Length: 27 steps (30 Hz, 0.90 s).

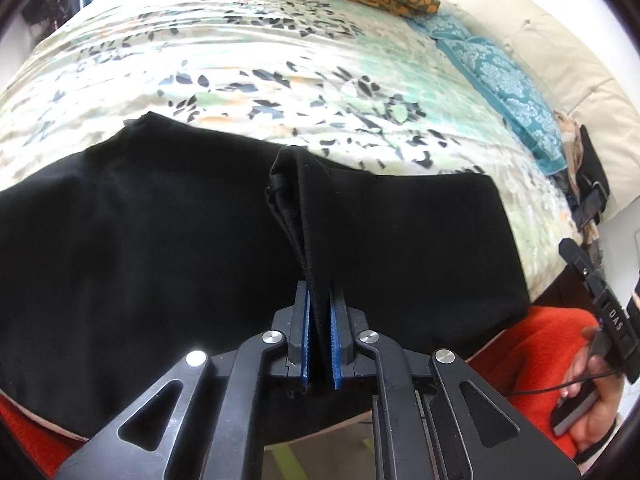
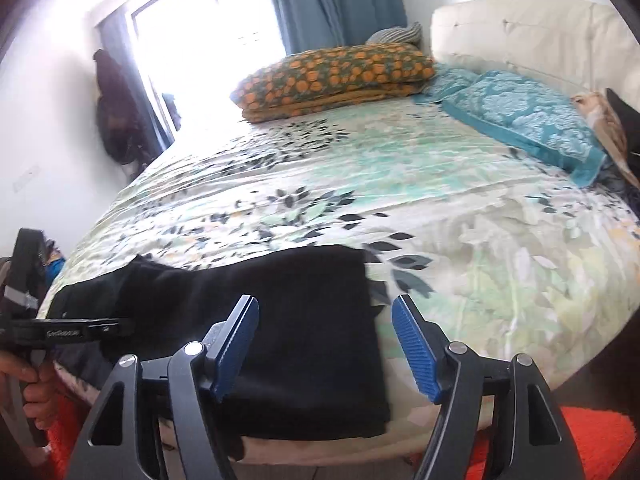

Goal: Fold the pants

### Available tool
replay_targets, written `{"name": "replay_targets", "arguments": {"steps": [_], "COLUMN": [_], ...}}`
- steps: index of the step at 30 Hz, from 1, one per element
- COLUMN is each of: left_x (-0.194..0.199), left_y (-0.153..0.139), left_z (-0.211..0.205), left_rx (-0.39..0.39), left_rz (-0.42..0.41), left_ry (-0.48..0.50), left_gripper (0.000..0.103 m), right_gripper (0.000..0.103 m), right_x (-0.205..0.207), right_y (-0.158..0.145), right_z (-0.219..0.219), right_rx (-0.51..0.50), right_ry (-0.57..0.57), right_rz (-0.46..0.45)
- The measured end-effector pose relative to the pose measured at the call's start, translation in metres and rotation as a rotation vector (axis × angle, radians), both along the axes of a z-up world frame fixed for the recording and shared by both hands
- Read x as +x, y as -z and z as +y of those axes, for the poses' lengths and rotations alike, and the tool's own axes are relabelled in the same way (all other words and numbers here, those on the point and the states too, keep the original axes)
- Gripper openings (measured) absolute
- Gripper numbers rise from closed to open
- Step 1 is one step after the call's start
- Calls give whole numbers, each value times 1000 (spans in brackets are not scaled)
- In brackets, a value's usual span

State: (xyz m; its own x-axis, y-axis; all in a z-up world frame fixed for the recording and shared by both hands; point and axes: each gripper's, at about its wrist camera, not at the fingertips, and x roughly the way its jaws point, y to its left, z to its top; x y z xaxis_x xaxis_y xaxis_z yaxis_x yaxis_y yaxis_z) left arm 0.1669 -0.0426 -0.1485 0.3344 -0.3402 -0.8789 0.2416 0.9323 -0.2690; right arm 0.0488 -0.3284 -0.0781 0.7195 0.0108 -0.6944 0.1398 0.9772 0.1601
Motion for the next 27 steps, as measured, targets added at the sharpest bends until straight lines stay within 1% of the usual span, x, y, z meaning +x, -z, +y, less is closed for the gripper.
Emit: {"name": "replay_targets", "arguments": {"steps": [1,3,5,6,7,8,9,11,12,13,14,15,17,19,20,21,22,23,24,25,27], "left_x": [0,-4,-8,-9,-9,-9,-8,-6,-7,-9,-11,-14,-21,-25,-26,-25,-23,-22,-21,-18,-12], "left_y": [7,16,19,19,17,15,12,4,0,-6,-13,-21,-36,-47,-50,-50,-46,-39,-29,-16,13], "left_z": [0,-7,-13,-13,-12,-8,-3,11,19,24,26,26,21,7,-2,-11,-20,-27,-31,-35,-35], "left_rx": [1,36,80,87,93,101,110,91,78,83,98,106,83,51,39,32,30,34,48,73,107], "left_rz": [21,8,-16,-19,-23,-20,-13,-12,-22,-42,-74,-110,-171,-220,-236,-239,-230,-215,-198,-170,-82], "left_ry": [1,16,37,44,47,41,23,-37,-60,-83,-100,-107,-95,-57,-30,-1,28,49,60,60,53], "left_gripper": [7,7,8,9,10,19,29,40,43,44,41,41,41,42,47,55,57,58,58,58,58], "right_gripper": [70,70,69,71,73,76,79,81,83,84,84,83,83,83,83,83,83,83,83,83,83], "right_x": [6,19,29,30,31,27,27,25,23,22,23,22,17,10,7,4,2,5,7,10,17], "right_y": [6,23,50,68,80,81,79,81,82,82,82,77,60,37,25,16,9,6,9,15,36], "right_z": [1,13,33,40,45,43,39,31,26,21,19,16,17,22,27,32,39,46,54,62,78], "right_rx": [-11,-33,-111,-144,-180,-190,-188,-151,-129,-104,-85,-84,-100,-115,-123,-124,-116,-102,-95,-97,-90], "right_ry": [3,-34,-97,-114,-121,-113,-102,-94,-82,-70,-60,-45,-32,-37,-47,-66,-95,-135,-177,-212,-279], "right_rz": [36,123,262,344,393,375,376,386,386,387,386,374,299,196,142,92,52,36,45,73,163]}}
